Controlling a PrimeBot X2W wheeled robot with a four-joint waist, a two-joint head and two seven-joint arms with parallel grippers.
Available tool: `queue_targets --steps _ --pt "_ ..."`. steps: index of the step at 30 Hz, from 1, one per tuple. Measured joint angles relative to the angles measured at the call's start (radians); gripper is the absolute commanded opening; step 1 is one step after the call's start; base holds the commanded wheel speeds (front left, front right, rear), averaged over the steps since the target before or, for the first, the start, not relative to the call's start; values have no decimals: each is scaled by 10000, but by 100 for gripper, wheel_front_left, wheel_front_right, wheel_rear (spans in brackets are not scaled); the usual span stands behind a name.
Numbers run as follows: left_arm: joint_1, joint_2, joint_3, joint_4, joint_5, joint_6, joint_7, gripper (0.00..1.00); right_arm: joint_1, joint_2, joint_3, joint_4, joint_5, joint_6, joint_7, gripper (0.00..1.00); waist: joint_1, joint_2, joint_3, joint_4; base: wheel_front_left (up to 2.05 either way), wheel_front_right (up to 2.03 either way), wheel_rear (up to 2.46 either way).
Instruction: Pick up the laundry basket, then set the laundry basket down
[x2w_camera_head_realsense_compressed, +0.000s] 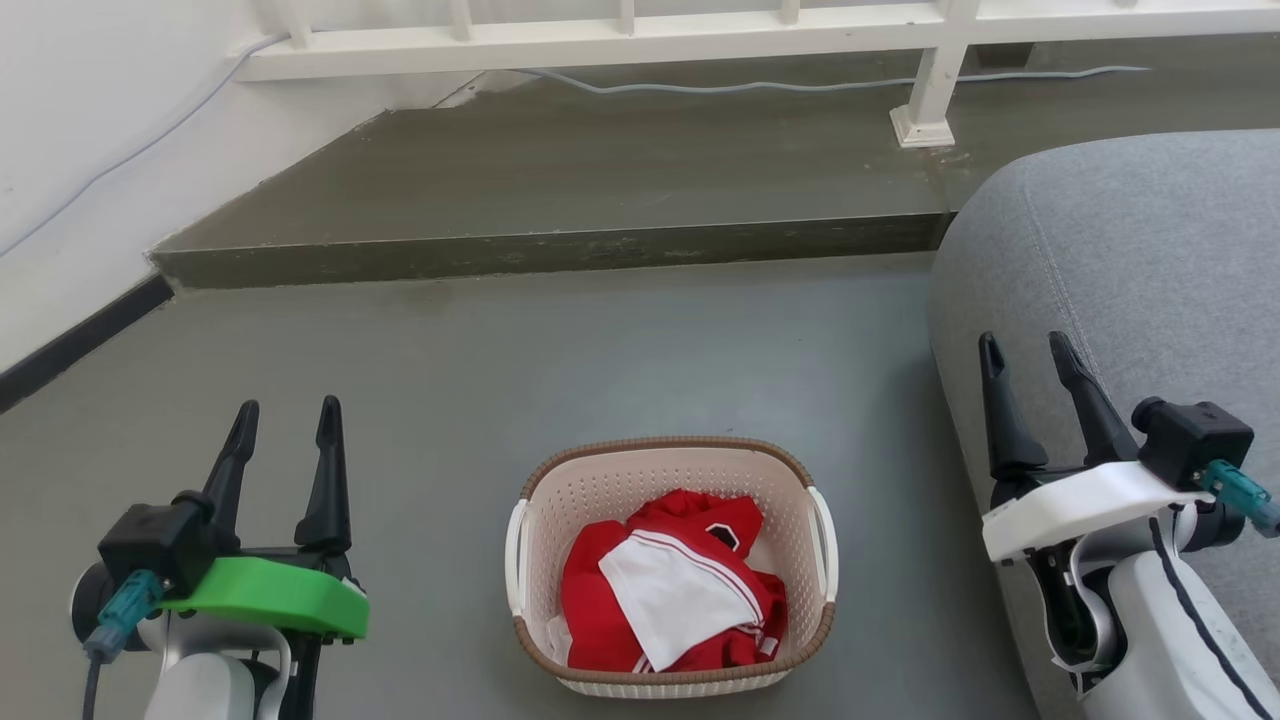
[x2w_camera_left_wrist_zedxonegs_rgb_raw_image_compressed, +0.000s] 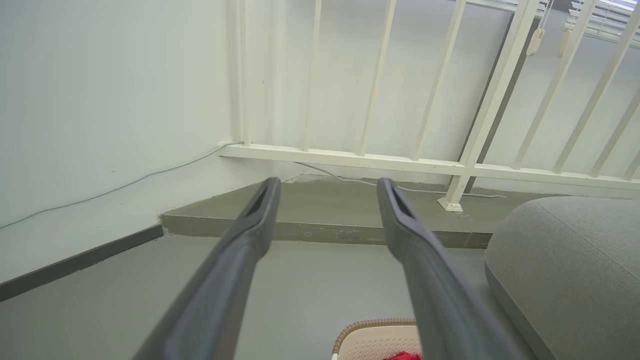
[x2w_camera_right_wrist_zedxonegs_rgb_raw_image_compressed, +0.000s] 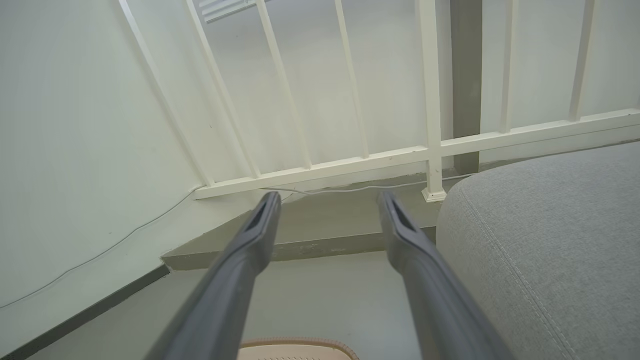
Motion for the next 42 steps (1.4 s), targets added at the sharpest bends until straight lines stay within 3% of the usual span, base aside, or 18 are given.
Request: queue_targets --steps 5,28,42 --pt "-38 -69 -2 -46 525 0 -102 100 -12 35 75 65 -474 -12 -134 100 0 1 -29 -17 0 0 0" --pt "-58 -242 92 -44 614 -4 -102 100 -27 316 -207 228 -665 4 -134 100 0 0 105 -32 0 0 0" --pt "-149 -270 134 -58 606 -15 -102 100 -198 357 -324 311 -769 90 -134 100 0 0 802 -144 0 0 0"
